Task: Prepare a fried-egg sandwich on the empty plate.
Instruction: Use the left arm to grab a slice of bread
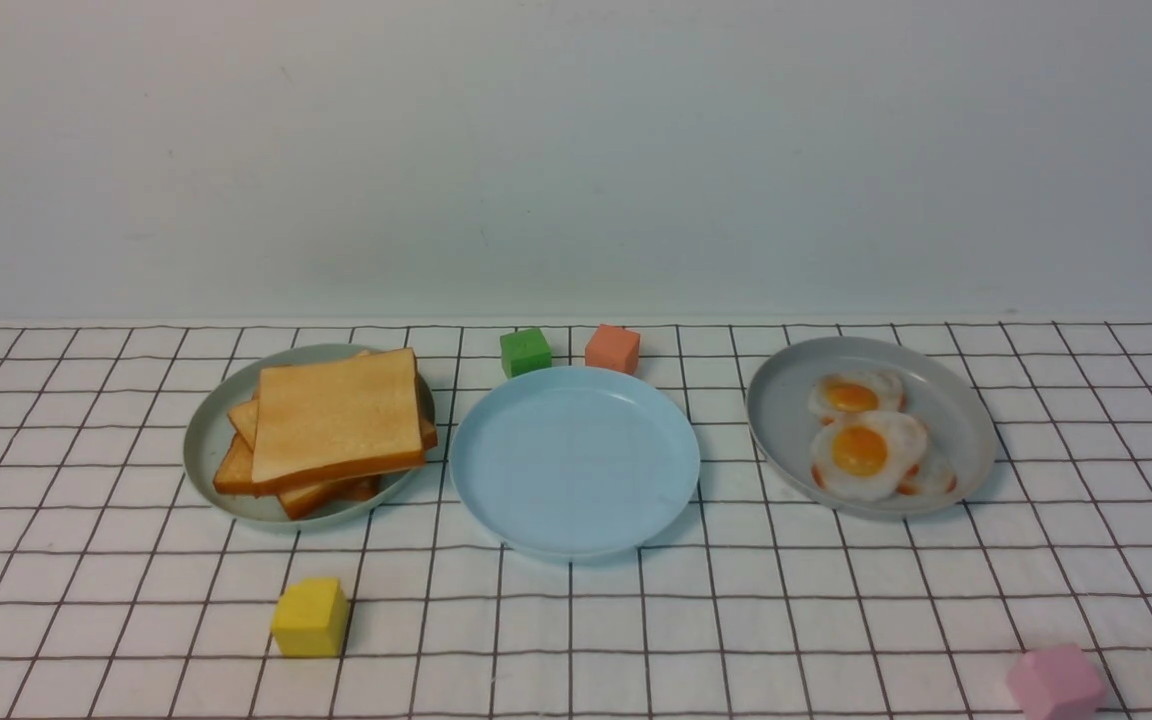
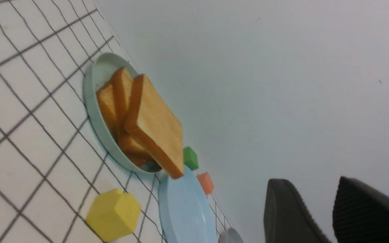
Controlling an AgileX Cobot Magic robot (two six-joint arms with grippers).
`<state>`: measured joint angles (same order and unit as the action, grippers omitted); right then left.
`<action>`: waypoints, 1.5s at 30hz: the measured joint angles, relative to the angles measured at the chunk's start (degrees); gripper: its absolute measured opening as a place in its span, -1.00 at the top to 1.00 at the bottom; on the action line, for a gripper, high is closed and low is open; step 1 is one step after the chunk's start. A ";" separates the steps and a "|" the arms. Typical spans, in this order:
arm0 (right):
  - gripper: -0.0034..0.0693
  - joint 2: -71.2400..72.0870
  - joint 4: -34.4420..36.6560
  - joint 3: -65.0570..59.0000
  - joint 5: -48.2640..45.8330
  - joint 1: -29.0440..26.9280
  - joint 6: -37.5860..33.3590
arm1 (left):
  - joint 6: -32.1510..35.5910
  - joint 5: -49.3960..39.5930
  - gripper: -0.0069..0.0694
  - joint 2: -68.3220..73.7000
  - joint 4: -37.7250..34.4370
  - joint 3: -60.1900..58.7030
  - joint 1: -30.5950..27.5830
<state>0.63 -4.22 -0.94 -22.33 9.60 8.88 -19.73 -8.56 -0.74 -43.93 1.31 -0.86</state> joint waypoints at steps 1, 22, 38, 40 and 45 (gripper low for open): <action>0.24 0.00 0.00 0.00 0.00 0.00 0.00 | 0.38 -0.39 0.26 0.00 0.16 0.40 0.00; 0.24 0.00 5.13 -0.59 5.35 0.00 4.29 | 35.69 -14.11 0.74 51.86 5.50 31.50 12.71; 0.84 -14.80 10.87 28.26 -14.31 3.84 7.69 | 36.77 -37.34 0.79 81.40 29.61 60.09 17.86; 0.92 -20.48 11.08 36.34 -24.92 5.83 0.68 | 35.31 -38.67 0.81 84.56 35.13 62.41 19.49; 0.94 -30.56 13.63 49.35 -39.43 7.74 -10.49 | 34.35 -36.21 0.82 90.92 43.93 65.20 20.78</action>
<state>-29.93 9.41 48.41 -61.76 17.34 -1.62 14.62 -44.78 90.19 0.00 66.51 19.92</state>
